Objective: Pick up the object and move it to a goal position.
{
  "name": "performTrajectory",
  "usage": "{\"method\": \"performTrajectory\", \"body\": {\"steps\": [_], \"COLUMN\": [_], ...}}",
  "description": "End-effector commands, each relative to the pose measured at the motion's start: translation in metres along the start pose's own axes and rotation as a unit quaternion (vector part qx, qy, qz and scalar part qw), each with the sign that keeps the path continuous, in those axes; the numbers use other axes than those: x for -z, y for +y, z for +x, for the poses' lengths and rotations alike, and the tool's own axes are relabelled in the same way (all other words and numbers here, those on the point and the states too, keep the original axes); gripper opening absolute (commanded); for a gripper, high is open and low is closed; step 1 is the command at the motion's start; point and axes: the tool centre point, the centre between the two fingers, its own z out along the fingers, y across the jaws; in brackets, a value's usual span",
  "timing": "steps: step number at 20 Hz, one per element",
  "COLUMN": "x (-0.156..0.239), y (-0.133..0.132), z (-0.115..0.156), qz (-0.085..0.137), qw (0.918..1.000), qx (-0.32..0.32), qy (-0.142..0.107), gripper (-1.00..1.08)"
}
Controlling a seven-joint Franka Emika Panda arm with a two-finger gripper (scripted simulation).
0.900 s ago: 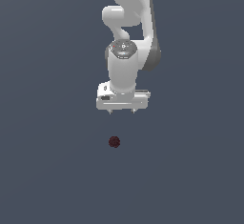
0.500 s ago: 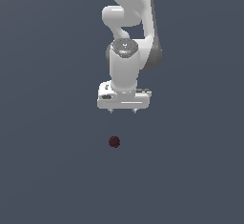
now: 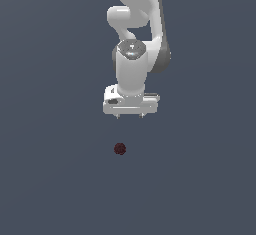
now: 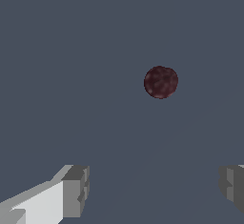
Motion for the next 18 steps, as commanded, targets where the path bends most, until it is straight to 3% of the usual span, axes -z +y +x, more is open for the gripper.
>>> {"method": "performTrajectory", "body": {"steps": [1, 11, 18], "x": [-0.001, -0.010, -0.021], "y": [0.000, 0.004, 0.009], "z": [0.001, 0.012, 0.023], "qz": [0.000, -0.003, -0.004], "qw": [1.0000, 0.9961, 0.9840], "qx": [0.008, 0.088, 0.178], "qy": [0.000, -0.003, -0.006], "gripper": [1.00, 1.00, 1.00]}}
